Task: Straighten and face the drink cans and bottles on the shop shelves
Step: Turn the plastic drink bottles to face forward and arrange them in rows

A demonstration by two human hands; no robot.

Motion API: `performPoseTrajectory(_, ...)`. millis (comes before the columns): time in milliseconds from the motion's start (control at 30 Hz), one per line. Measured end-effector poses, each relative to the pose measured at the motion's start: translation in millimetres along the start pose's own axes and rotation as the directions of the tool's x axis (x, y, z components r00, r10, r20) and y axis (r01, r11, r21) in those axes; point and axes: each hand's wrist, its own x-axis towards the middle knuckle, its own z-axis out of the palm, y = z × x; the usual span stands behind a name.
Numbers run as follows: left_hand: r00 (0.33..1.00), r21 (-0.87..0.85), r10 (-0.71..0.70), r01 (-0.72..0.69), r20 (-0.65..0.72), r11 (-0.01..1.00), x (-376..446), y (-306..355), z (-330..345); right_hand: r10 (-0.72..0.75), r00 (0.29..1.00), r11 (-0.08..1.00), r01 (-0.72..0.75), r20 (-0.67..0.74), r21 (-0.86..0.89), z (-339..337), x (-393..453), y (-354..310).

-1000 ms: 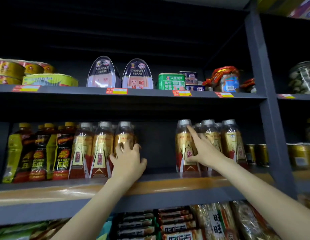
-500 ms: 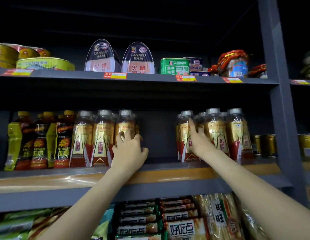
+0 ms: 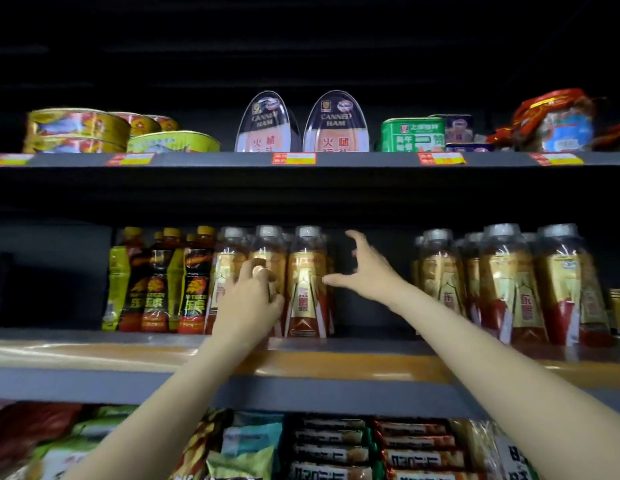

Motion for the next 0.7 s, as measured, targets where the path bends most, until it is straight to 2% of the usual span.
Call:
performPoseTrajectory(100,1.000,-0.078,0.002,-0.003,-0.005,0.997,1.4,-3.5,8.0,0.041,0.999,0.988,-0.045,0.034,0.147,28.9,18.6,-8.7)
performPoseTrajectory(233,1.000,-0.122,0.001,-0.004,-0.020,0.992,3.1,-7.3,11.2,0.094,0.995,0.985,-0.096,0.021,0.141,51.3,32.6,-6.5)
performPoseTrajectory(367,1.000,-0.155,0.020,-0.024,-0.024,0.988,3.0,-7.8,12.4,0.123,0.992,0.983,-0.121,-0.008,0.137,37.5,19.9,-7.7)
performPoseTrajectory(500,0.999,-0.146,0.002,-0.008,-0.039,0.989,6.2,-6.1,16.0,0.139,0.983,0.955,-0.101,-0.121,0.277,7.4,-15.5,-11.7)
performPoseTrajectory(600,0.995,-0.125,0.021,-0.033,-0.097,0.992,0.3,0.4,8.5,0.236,0.944,0.847,-0.084,-0.230,0.525,-10.8,-46.9,-5.0)
performPoseTrajectory(700,0.936,-0.206,0.168,-0.239,-0.310,0.949,-13.1,8.7,-11.0,0.409,0.878,0.589,-0.047,-0.248,0.806,-32.4,-70.2,-5.6)
